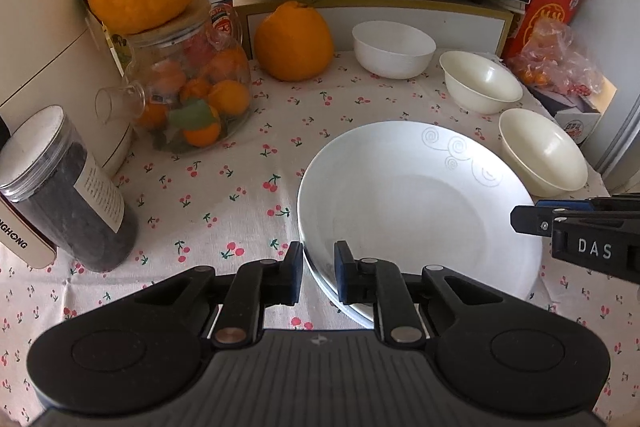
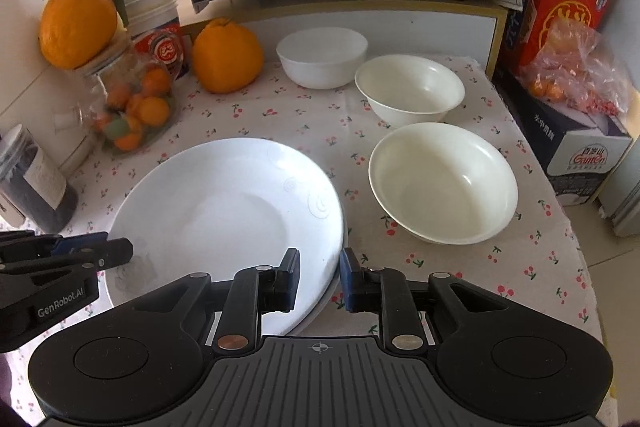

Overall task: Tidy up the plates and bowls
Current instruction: 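Lower the white plate onto the blue plates and open the left gripper, then move both grippers to the white bowl beside the microwave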

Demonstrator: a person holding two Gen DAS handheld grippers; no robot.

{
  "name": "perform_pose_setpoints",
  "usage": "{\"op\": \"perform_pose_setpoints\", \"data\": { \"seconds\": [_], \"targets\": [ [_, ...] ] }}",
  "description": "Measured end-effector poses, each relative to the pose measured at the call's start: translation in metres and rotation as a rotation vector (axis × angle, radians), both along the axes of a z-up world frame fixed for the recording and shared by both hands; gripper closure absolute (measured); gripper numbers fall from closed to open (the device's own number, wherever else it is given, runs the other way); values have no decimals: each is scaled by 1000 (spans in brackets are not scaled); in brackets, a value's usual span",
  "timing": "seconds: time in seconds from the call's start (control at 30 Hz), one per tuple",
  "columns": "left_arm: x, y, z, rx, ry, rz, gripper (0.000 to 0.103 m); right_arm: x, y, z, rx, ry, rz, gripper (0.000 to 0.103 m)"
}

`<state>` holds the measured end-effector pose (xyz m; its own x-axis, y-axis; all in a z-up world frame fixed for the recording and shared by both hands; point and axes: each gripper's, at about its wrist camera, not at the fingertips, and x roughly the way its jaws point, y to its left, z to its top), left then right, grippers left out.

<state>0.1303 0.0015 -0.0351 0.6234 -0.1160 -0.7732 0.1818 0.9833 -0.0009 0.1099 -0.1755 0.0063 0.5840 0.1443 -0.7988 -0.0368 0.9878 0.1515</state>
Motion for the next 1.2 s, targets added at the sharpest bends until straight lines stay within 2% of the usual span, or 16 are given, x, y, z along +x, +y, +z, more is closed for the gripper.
{"op": "perform_pose_setpoints", "data": {
  "seconds": [0.07, 0.17, 0.2, 0.27, 0.4, 0.47, 0.6, 0.7, 0.93, 1.2],
  "targets": [
    [0, 1, 1, -11, 4, 2, 82, 0, -4, 1, 23, -3, -9, 78],
    [1, 1, 2, -16, 3, 11, 75, -1, -8, 2, 43, -5, -15, 77],
    [2, 1, 3, -18, 6, 12, 70, -2, -10, 3, 56, -3, -19, 77],
    [2, 2, 4, -21, 4, 21, 61, -2, -15, 4, 98, 4, -31, 66],
    [1, 6, 9, -39, -7, 50, 38, -2, -24, 7, 202, 29, -53, 55],
    [2, 7, 11, -54, -11, 65, 30, -2, -27, 11, 220, 25, -62, 45],
    [8, 3, 14, -66, -6, 86, 18, 2, -33, 24, 229, -5, -89, 34],
    [16, 1, 16, -74, -1, 112, 11, 10, -39, 34, 229, -28, -94, 28],
    [41, -8, 29, -75, -8, 148, 4, 35, -49, 50, 197, -78, -97, 17],
    [77, -21, 38, -105, 4, 176, 1, 73, -60, 60, 161, -111, -112, 16]
  ]
}}
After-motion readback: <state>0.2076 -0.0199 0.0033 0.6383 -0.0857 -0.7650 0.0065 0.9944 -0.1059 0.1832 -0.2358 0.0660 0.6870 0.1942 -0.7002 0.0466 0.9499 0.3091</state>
